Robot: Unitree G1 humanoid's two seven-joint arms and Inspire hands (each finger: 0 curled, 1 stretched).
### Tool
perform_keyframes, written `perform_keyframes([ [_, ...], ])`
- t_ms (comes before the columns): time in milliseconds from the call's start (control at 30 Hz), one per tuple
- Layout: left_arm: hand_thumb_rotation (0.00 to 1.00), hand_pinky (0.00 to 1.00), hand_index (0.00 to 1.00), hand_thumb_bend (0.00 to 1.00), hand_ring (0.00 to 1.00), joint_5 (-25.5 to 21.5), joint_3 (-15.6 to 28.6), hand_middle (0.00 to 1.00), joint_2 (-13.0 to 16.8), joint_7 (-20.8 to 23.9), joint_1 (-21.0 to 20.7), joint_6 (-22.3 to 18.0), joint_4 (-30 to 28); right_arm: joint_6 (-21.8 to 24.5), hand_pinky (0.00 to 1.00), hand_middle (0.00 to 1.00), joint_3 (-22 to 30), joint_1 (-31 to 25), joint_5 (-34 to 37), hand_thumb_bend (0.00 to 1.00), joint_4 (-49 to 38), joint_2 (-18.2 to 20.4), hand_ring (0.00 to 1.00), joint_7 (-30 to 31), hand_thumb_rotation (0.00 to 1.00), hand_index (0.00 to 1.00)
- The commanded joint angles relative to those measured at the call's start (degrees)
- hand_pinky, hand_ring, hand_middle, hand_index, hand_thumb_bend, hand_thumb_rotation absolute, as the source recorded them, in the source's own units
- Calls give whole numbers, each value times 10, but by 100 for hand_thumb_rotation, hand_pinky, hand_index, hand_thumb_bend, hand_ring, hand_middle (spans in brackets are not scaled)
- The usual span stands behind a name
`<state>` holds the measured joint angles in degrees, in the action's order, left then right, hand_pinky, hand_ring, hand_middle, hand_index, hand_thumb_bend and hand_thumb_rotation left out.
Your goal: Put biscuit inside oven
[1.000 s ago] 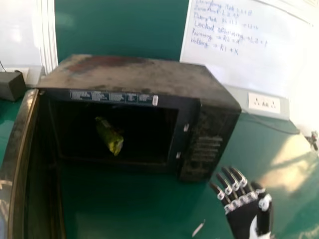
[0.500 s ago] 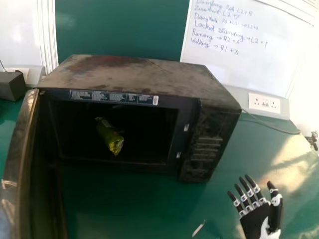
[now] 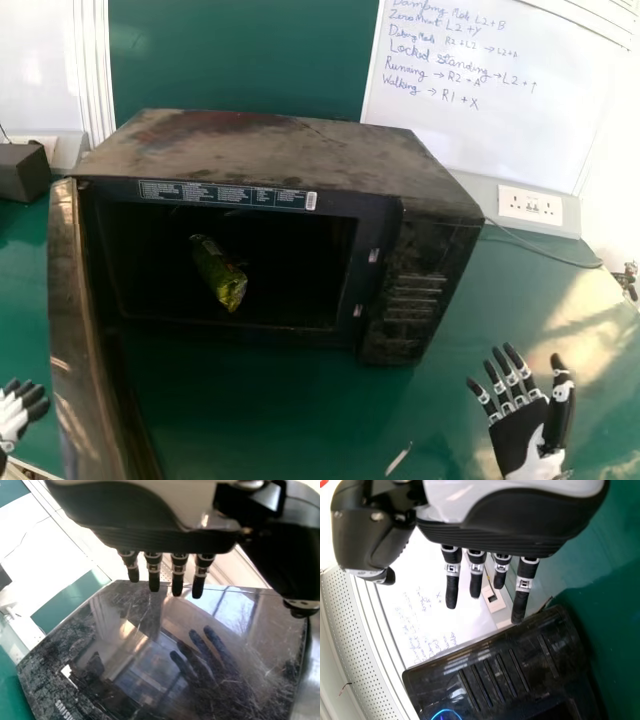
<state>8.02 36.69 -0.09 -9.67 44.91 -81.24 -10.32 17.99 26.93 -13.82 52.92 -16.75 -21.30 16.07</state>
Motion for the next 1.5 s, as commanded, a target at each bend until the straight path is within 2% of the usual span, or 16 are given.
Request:
perform_keyframes([
  [0,88,100,96,91,100,3,0,100,9,2,1,-7,6,7,69,92,8,16,-3,71,11,6,91,-6,44,78],
  [100,89,100,98,90,100,6,-4,100,14,-3,13,7,-13,3,69,91,9,30,-10,72,19,9,90,-5,41,76],
  [267,90,100,100,89,100,10,-6,100,25,-12,38,44,-53,-2,72,90,7,43,-25,70,25,18,89,2,42,77],
  [400,88,100,100,90,100,16,-8,100,46,-21,47,72,-83,-1,70,90,8,47,-30,65,24,24,90,4,50,77],
  [700,85,100,99,90,100,10,-17,100,87,-34,47,125,-132,1,71,86,9,46,-35,61,22,35,89,7,57,75],
  [900,85,100,100,89,100,15,-19,100,120,-39,26,140,-141,7,75,88,8,46,-33,57,21,38,92,7,58,76],
  [1233,84,100,99,88,100,7,-40,100,181,-60,-6,199,-175,11,84,89,11,50,-31,57,27,42,94,9,57,75],
  [1467,85,100,98,87,100,-11,-57,100,245,-82,-52,263,-193,14,91,90,10,51,-36,54,28,41,95,9,67,76],
])
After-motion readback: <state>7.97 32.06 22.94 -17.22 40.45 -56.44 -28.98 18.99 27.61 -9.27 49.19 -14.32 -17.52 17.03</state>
